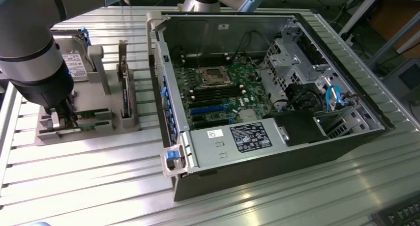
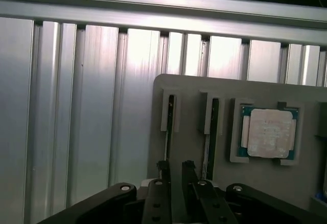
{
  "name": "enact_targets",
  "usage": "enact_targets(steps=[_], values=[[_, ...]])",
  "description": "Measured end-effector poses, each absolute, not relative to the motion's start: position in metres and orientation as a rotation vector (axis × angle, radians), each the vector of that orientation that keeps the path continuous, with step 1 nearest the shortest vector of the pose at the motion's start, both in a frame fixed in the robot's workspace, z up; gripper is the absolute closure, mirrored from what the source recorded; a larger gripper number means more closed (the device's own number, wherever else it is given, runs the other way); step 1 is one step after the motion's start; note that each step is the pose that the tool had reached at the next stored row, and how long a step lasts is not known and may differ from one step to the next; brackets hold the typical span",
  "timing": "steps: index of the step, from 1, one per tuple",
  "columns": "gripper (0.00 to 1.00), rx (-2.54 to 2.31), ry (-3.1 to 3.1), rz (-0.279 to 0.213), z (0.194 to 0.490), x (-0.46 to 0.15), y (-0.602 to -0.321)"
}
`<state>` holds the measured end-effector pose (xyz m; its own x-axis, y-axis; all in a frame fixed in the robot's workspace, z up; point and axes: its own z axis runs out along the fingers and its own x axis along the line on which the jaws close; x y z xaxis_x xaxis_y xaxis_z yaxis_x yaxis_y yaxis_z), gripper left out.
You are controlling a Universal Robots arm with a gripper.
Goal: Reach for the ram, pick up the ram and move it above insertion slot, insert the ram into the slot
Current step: 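Pick up the ram and move it above insertion slot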
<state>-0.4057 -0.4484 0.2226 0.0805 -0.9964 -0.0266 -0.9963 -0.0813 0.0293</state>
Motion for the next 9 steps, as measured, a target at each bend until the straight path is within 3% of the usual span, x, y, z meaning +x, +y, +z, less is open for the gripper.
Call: enact_targets(steps=[9], values=[[0.76, 2.301, -2.122, -0.07, 0.2278, -0.4057, -0.4486]])
